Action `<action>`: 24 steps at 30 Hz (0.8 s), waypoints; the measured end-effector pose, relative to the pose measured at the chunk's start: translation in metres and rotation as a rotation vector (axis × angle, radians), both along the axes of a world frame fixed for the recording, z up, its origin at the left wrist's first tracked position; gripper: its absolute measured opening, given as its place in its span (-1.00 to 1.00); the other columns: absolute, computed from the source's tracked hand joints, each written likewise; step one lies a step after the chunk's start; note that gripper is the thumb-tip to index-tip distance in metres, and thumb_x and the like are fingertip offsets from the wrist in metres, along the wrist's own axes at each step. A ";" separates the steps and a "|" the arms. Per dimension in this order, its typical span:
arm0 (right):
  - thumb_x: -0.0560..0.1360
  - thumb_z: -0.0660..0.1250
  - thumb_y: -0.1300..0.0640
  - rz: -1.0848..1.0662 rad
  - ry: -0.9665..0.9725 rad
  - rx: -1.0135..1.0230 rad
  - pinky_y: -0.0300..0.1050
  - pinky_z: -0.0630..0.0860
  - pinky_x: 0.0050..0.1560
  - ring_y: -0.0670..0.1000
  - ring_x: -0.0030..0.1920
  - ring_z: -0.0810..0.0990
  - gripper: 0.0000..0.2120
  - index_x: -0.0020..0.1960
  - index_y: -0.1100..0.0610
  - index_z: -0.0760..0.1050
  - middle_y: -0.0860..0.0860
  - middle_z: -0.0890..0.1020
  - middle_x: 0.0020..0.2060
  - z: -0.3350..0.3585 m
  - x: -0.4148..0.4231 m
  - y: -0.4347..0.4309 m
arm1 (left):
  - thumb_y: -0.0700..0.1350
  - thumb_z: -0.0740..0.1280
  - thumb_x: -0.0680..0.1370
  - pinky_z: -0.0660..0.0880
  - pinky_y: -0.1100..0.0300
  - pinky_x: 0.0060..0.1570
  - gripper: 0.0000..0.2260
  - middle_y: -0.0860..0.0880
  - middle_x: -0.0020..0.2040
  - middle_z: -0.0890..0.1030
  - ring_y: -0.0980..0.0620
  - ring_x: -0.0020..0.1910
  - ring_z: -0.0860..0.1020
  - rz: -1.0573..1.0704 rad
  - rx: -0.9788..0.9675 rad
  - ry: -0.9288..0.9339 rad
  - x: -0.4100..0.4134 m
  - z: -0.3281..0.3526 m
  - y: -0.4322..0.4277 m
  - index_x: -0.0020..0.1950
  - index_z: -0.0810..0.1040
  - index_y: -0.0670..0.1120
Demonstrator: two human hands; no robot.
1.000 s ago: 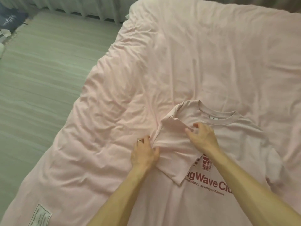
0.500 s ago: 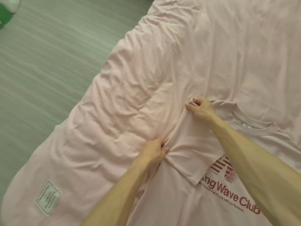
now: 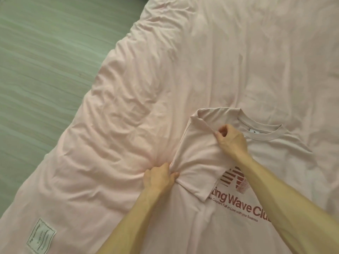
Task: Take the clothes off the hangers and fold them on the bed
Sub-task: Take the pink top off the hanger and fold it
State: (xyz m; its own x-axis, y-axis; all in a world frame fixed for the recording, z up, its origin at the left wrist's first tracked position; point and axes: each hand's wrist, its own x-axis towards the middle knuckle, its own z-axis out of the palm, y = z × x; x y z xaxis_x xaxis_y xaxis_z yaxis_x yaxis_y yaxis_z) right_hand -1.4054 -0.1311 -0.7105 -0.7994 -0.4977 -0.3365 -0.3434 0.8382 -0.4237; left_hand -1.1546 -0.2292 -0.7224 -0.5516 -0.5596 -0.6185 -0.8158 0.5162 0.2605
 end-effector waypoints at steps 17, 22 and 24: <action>0.51 0.25 -0.04 -0.524 0.341 -0.257 0.09 0.40 0.22 0.25 0.22 0.47 -0.49 0.29 0.32 0.46 0.28 0.53 0.23 0.010 0.020 0.346 | 0.39 -0.26 0.44 -0.24 -0.21 0.52 -0.27 0.03 0.61 -0.32 -0.07 0.60 -0.30 -0.354 -0.119 0.071 -0.109 0.005 0.206 0.60 -0.27 0.24; 0.56 0.36 0.02 -1.009 -0.433 -0.381 -0.02 0.52 -0.03 0.15 -0.01 0.64 -0.62 0.21 0.30 0.54 0.12 0.67 -0.02 0.007 -0.038 0.384 | 0.29 -0.10 0.62 -0.18 -0.16 0.54 -0.43 0.04 0.63 -0.24 -0.07 0.61 -0.24 -0.354 -0.019 0.144 -0.177 0.021 0.293 0.60 -0.20 0.27; 0.50 0.42 -0.05 -1.034 -0.668 -0.482 0.13 0.65 -0.03 0.14 -0.15 0.70 -0.67 0.03 0.23 0.64 0.11 0.72 -0.19 0.000 -0.056 0.383 | 0.19 -0.03 0.68 -0.13 -0.18 0.53 -0.47 0.03 0.65 -0.18 -0.08 0.62 -0.20 -0.326 0.011 0.183 -0.207 0.021 0.321 0.62 -0.14 0.24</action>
